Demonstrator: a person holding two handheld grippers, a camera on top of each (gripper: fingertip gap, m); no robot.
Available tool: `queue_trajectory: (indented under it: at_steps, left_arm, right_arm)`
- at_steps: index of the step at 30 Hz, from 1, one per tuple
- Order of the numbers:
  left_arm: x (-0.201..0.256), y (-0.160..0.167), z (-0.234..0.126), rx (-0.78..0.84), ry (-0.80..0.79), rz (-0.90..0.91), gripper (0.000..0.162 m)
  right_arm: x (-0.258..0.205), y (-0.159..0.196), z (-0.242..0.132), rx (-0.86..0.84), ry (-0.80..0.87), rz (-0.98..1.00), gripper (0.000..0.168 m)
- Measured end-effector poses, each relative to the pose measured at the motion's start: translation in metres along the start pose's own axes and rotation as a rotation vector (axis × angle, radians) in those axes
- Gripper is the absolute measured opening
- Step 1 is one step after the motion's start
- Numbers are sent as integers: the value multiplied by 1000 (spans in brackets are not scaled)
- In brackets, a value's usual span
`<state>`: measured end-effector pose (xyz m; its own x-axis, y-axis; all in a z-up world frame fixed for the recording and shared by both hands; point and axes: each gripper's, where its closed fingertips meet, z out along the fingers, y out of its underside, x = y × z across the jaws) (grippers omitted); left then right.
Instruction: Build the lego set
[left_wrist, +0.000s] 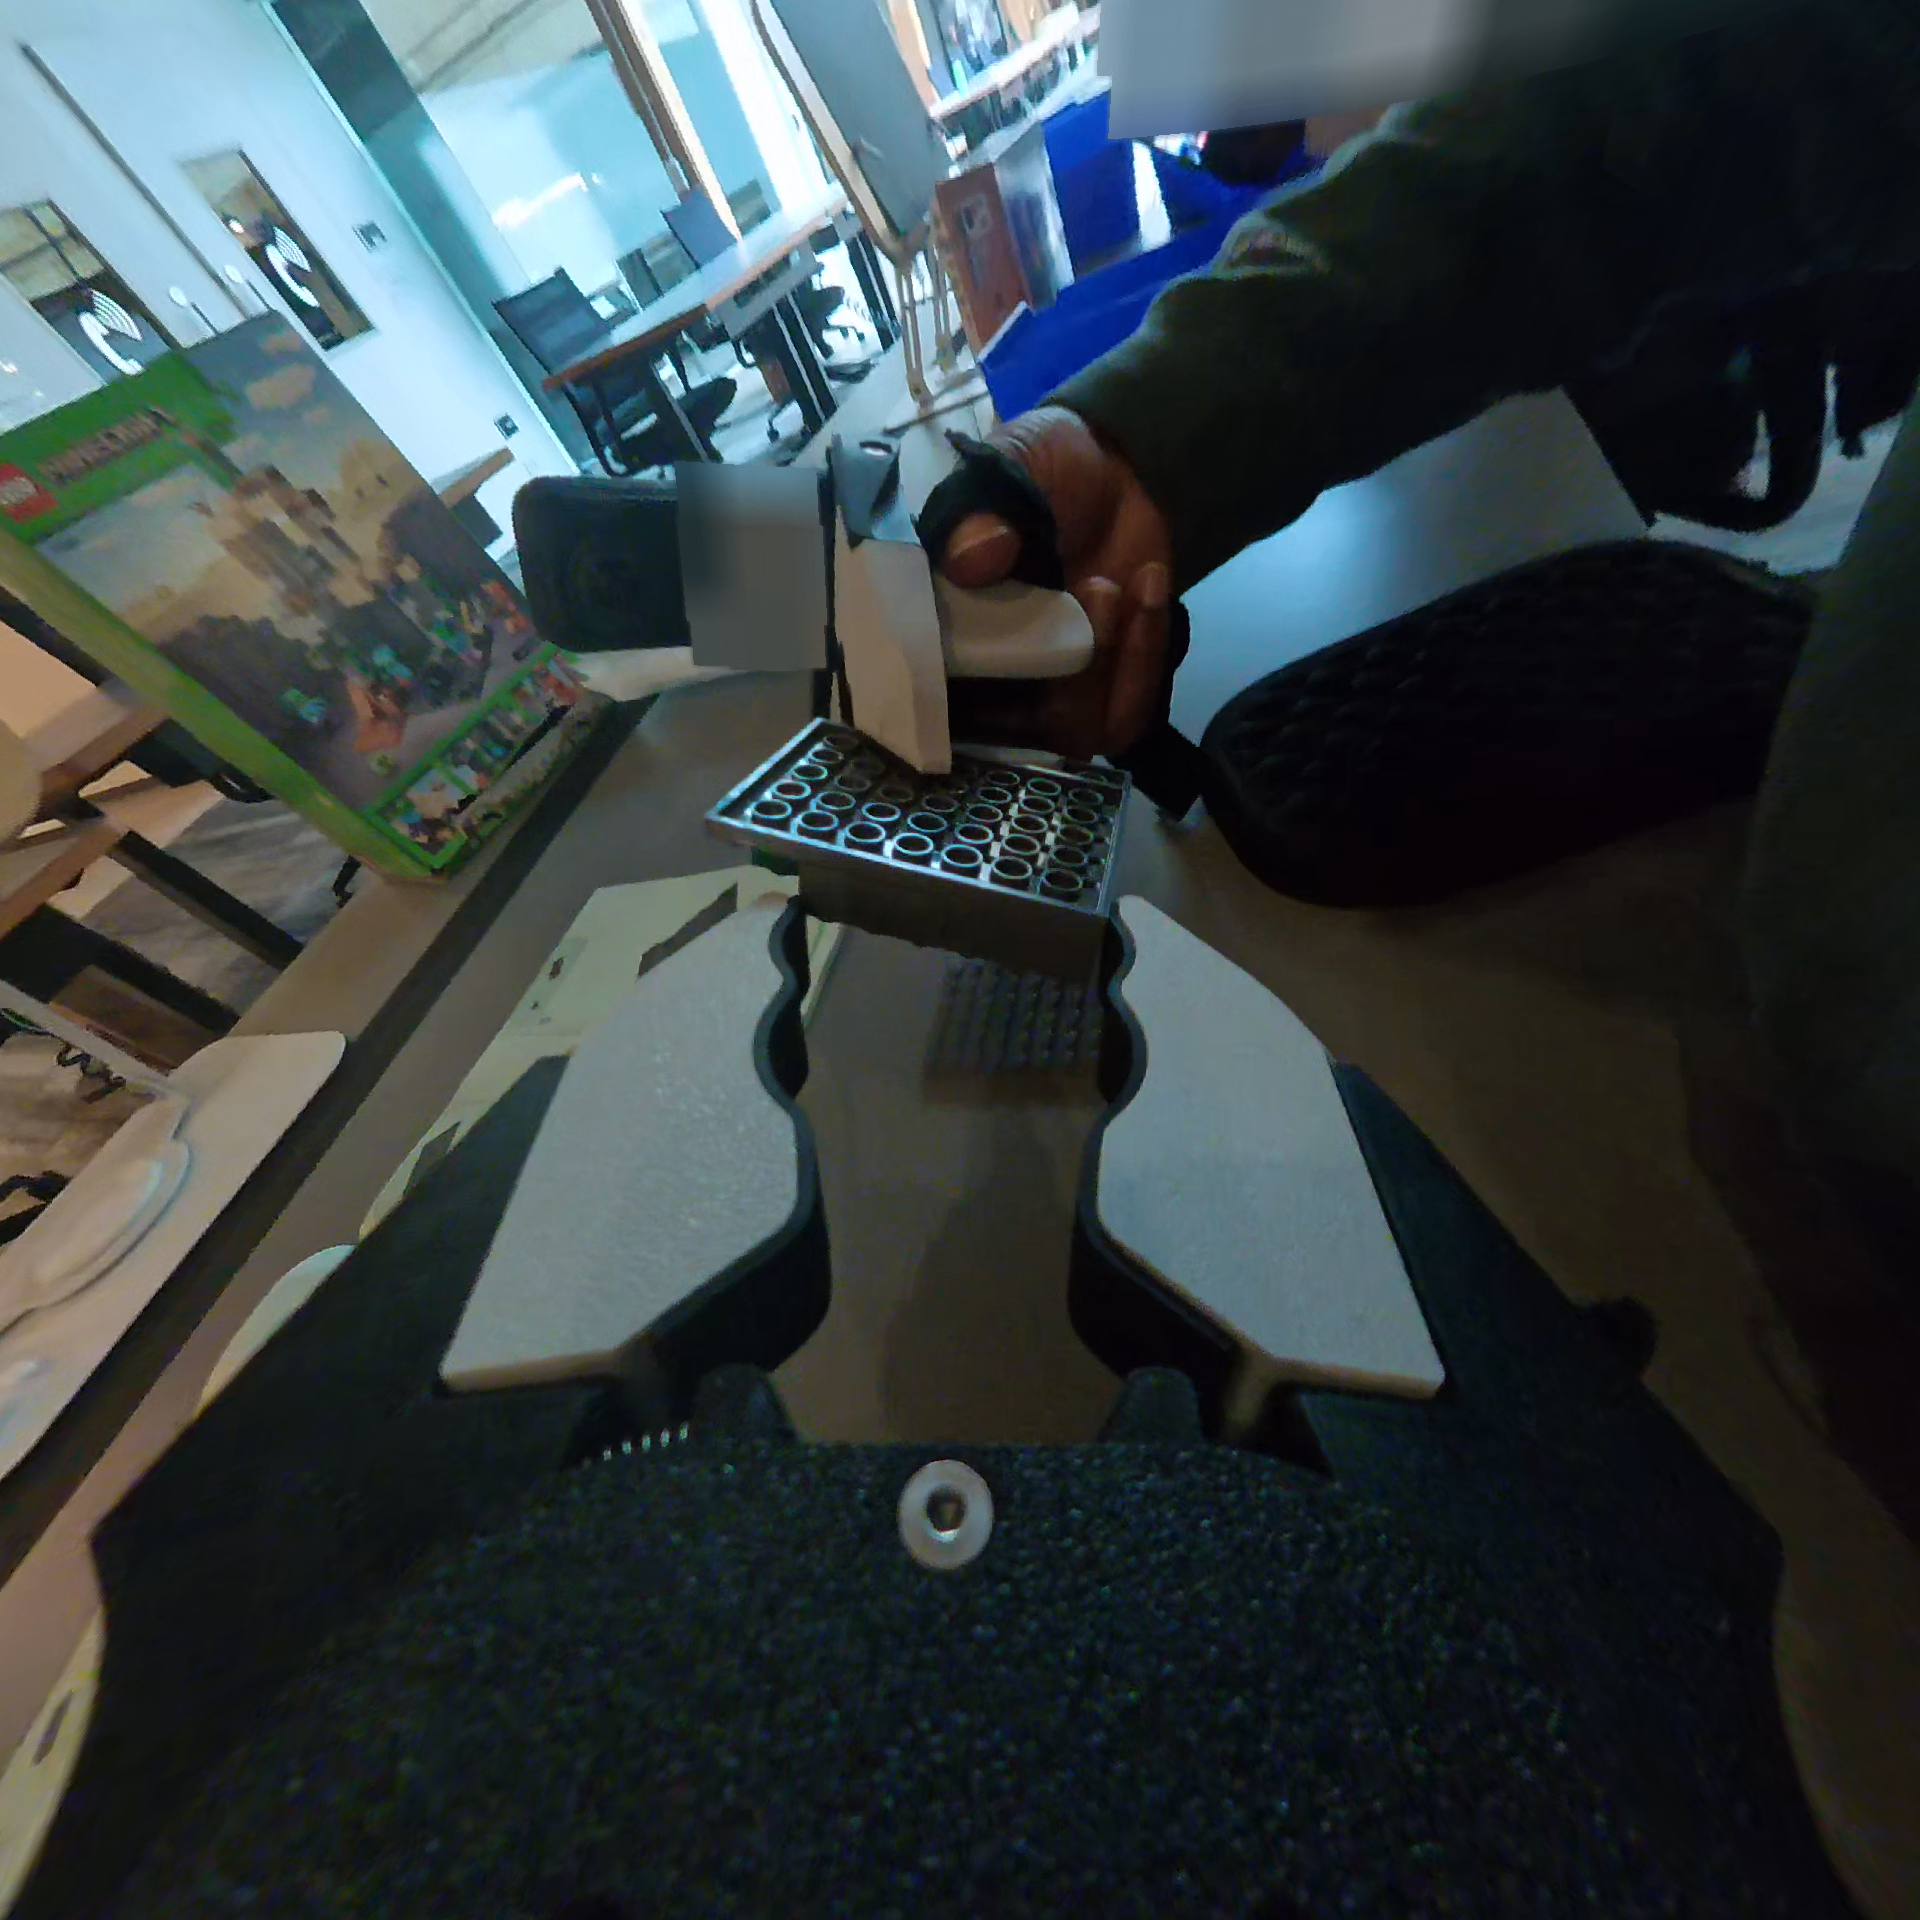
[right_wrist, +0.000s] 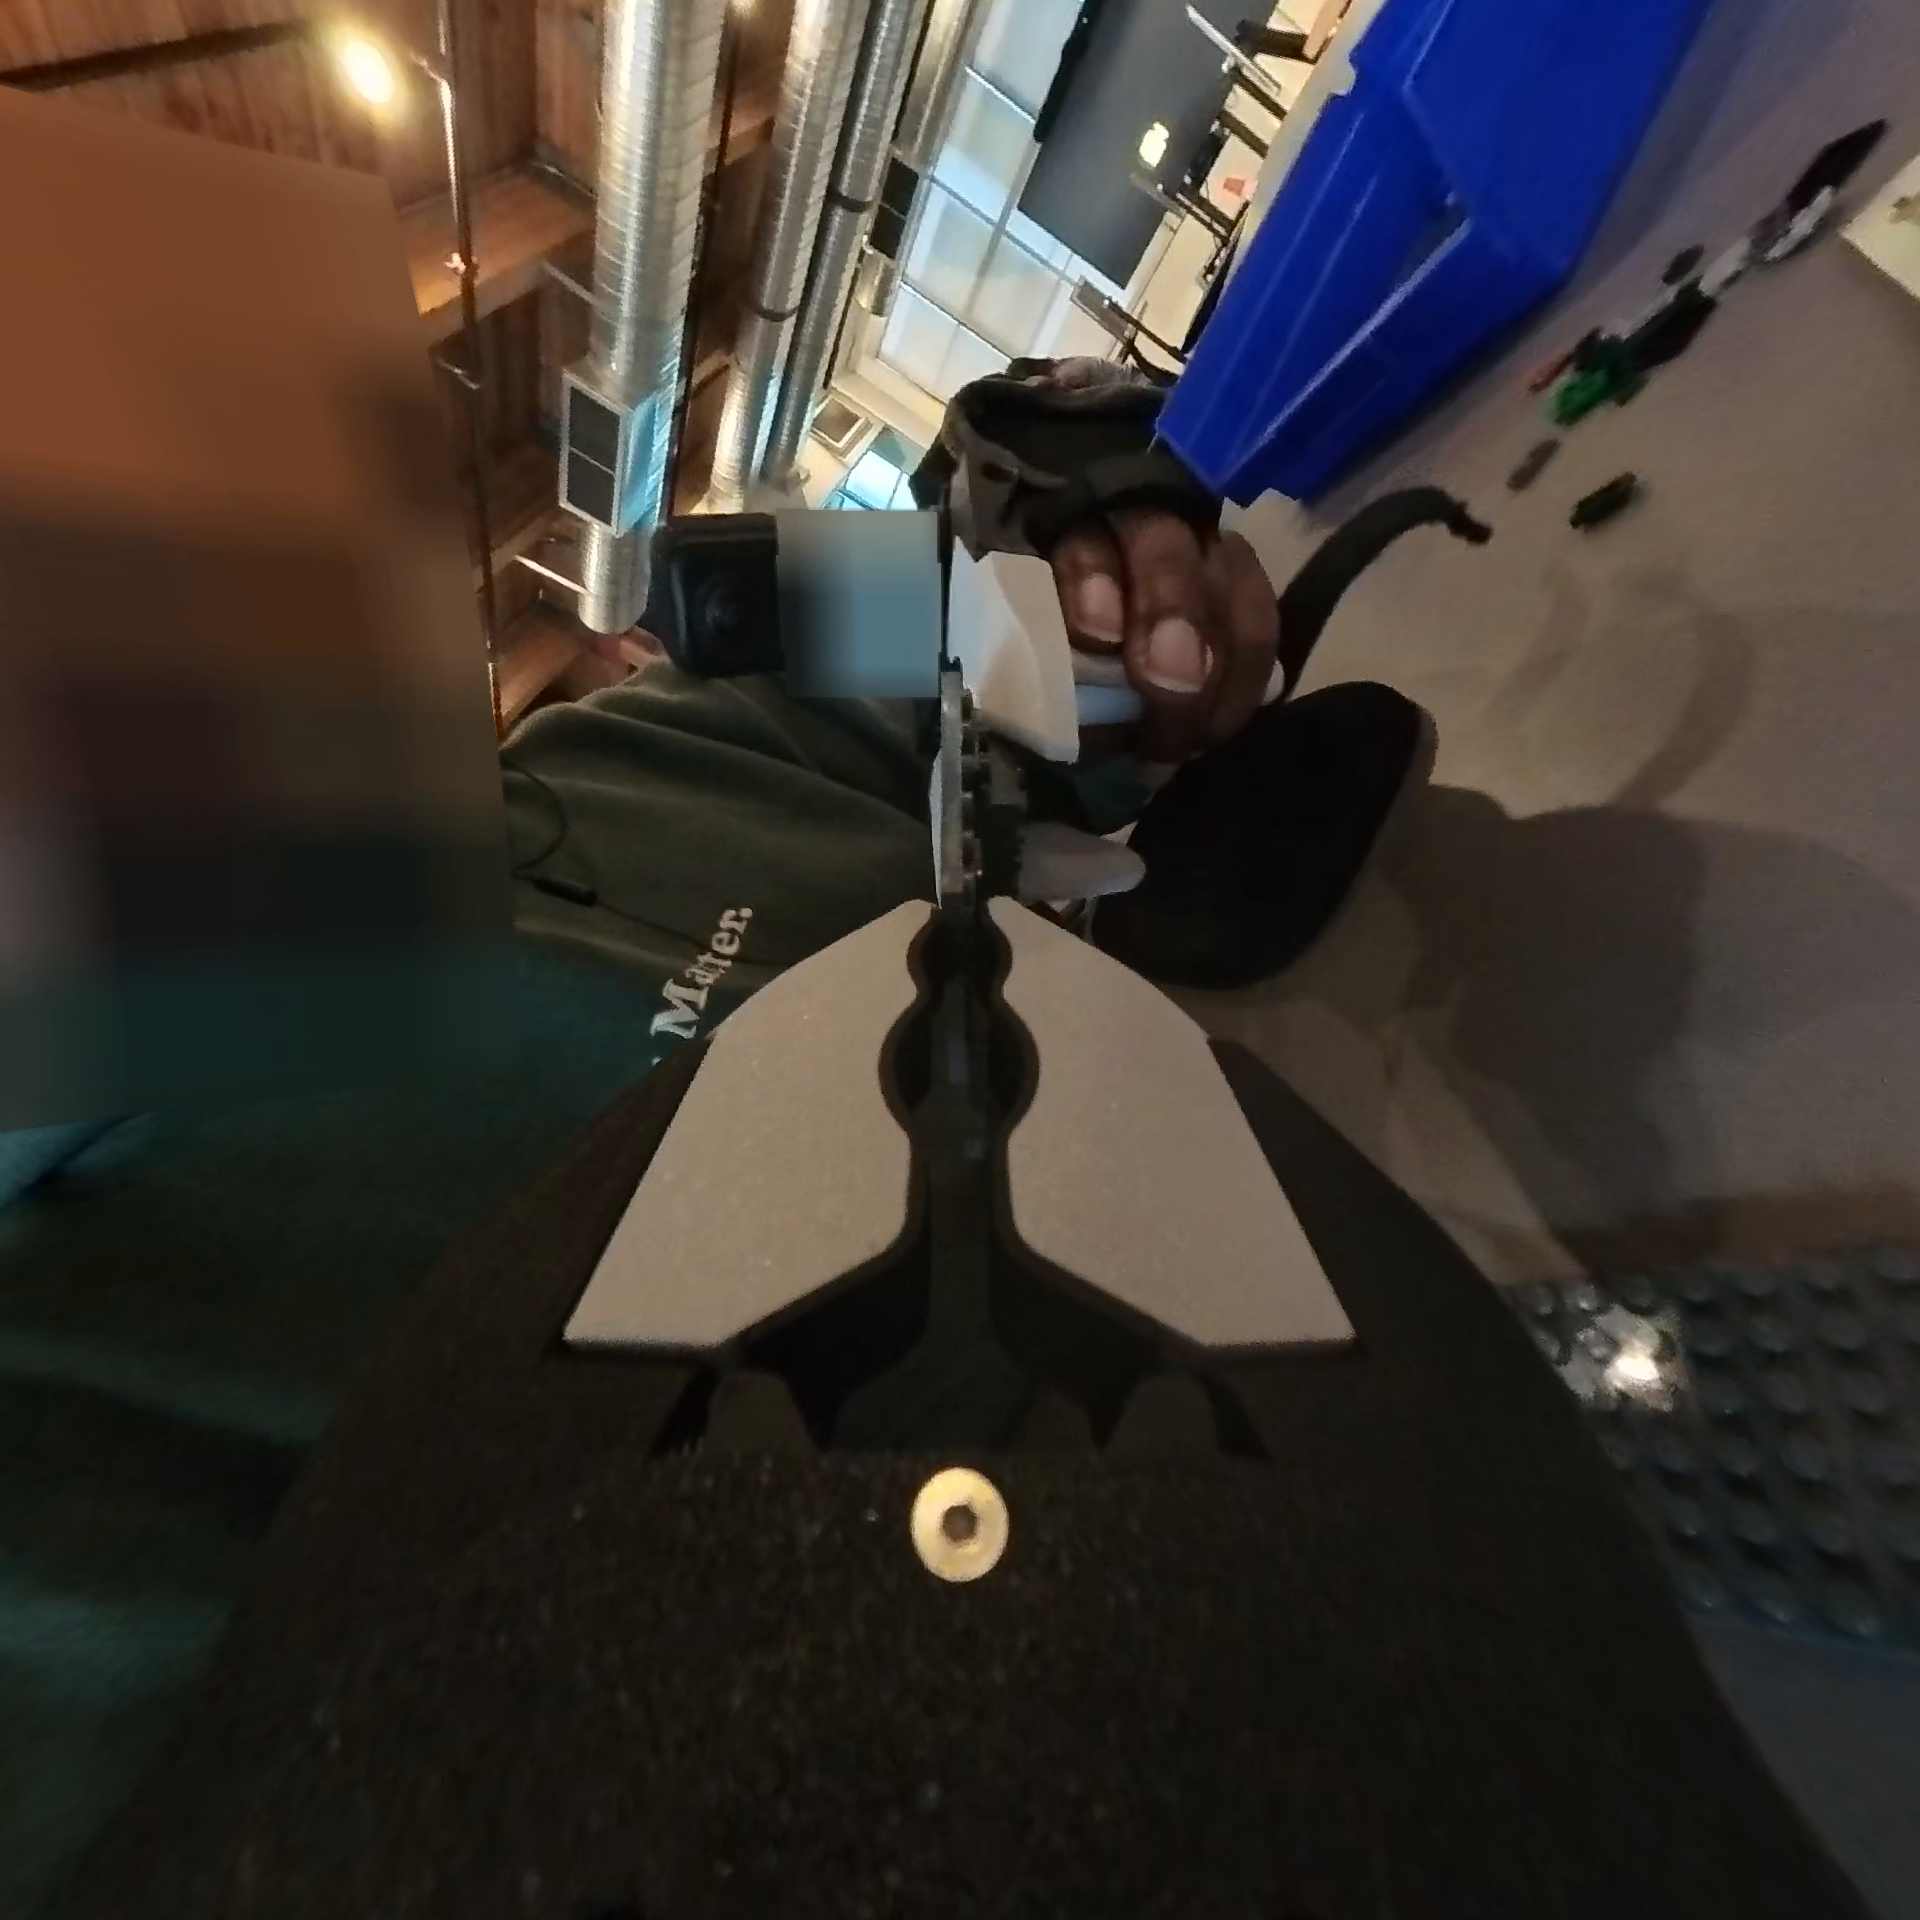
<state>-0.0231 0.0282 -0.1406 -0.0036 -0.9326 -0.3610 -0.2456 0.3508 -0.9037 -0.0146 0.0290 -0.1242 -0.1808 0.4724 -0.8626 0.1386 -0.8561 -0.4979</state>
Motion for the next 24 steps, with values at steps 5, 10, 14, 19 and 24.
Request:
queue_trajectory:
  at_steps: [5,10,14,19,24]
  left_arm:
    - [-1,-2,-2,26,-12,-20,54]
    - [-1,-3,-4,39,-11,-26,53]
    - [-5,-3,-8,65,-26,-61,54]
    - [-16,7,-17,47,-69,-88,54]
    - [-24,19,-22,31,-85,-169,54]
  right_arm:
    - [-2,-3,1,10,-13,6,5]
    - [-2,-5,0,18,-19,7,9]
    - [0,-13,-11,56,32,-66,23]
    - [42,-6,-58,-68,523,-443,24]
    - [85,42,-76,-471,934,-731,64]
